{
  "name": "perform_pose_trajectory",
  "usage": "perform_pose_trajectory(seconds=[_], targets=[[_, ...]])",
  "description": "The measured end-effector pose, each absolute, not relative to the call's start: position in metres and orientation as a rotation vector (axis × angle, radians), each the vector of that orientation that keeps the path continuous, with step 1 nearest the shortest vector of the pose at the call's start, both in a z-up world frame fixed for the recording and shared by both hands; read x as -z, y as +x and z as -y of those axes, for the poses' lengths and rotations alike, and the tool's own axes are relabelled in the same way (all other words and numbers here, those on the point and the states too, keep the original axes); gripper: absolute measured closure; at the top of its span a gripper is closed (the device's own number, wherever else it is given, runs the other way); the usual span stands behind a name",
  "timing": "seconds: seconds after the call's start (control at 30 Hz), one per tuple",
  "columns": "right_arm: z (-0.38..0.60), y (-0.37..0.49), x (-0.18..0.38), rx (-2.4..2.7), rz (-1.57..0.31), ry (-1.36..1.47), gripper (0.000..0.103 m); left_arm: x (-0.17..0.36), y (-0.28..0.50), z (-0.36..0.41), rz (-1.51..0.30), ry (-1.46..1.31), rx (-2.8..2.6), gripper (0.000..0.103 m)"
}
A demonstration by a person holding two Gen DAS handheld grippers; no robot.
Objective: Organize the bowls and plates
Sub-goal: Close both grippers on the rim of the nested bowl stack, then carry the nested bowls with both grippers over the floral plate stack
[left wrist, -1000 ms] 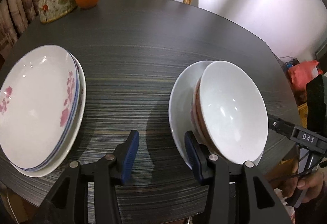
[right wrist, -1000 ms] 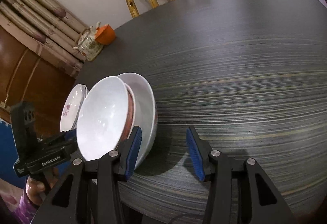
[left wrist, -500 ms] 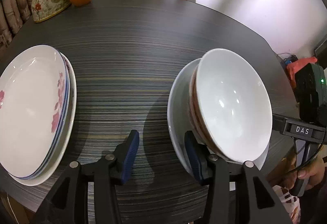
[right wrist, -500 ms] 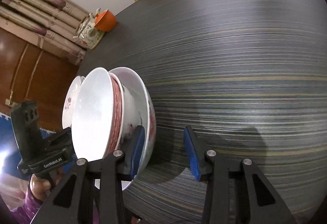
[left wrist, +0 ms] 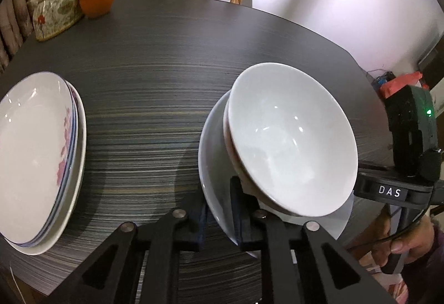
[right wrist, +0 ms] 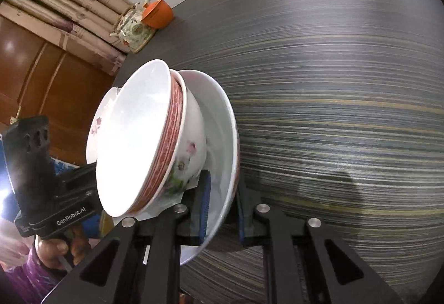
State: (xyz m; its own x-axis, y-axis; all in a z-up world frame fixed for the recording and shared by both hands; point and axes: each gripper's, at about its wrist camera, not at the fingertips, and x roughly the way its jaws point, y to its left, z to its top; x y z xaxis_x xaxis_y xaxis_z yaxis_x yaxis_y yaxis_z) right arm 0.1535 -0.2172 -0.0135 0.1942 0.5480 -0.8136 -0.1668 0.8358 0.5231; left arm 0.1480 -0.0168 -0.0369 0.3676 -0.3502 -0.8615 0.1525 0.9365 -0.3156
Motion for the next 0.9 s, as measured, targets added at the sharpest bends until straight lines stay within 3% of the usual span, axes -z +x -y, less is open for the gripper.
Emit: perform_pose_trajectory(seconds=[0.9], targets=[[0.221,0.133,0.014,-0.518,-1.216,0.407,0.086,0.033,0.119,0.016,-1.11,-0.125,0.282,0.09]])
